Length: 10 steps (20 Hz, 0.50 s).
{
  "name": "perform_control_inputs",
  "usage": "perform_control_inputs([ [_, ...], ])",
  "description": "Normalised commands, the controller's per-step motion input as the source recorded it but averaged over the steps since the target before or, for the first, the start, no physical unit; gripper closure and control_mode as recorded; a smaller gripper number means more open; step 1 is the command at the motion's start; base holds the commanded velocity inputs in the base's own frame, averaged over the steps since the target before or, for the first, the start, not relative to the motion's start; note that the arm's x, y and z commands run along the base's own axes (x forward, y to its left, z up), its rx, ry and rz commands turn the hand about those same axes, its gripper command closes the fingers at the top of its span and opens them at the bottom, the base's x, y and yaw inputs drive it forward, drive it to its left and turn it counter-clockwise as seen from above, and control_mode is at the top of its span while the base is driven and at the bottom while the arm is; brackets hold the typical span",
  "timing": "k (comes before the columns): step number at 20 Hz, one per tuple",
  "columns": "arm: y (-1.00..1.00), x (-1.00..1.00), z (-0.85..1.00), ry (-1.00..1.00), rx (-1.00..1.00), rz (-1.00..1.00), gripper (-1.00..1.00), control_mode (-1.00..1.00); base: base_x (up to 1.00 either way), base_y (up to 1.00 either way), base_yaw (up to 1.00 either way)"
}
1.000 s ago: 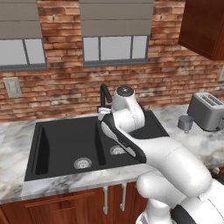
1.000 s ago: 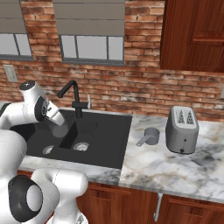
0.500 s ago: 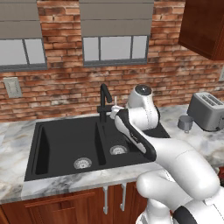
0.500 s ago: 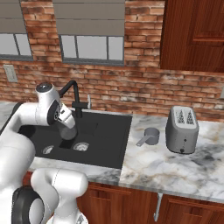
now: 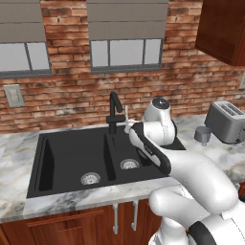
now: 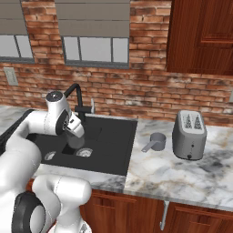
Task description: Move any existing items from the left basin to the right basin for drying. Then move the measuring cup from the counter to the left basin of the sink for washing.
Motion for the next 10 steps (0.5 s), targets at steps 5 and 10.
perform_control_inputs([
  [5,0.0,0.27,-0.16,0.03,0.0,0.0,1.0,-1.0,0.0,0.0,0.0],
  [10,0.0,0.29,-0.18,0.05,0.0,0.0,1.0,-1.0,0.0,0.0,0.0],
])
